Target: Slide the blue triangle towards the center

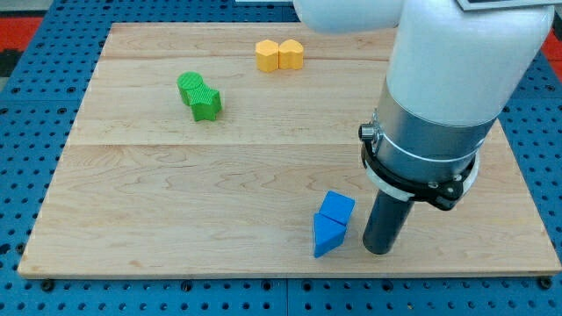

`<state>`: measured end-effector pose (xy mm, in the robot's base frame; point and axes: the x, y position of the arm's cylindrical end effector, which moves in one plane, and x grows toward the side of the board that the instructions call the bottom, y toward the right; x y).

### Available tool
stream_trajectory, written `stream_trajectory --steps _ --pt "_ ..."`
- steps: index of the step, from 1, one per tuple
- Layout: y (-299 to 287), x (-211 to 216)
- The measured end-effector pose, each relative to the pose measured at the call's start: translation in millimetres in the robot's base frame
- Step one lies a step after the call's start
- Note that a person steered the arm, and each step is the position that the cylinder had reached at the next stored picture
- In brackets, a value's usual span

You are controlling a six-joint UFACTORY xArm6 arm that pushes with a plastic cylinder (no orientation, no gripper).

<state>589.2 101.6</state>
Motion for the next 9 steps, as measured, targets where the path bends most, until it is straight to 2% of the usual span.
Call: stream_trajectory --steps 4,5,7,9 --pt "-16.9 11.4" --pt "-16.9 11.4" --pt "-55.7 11.4" --pt "-55.6 1.7"
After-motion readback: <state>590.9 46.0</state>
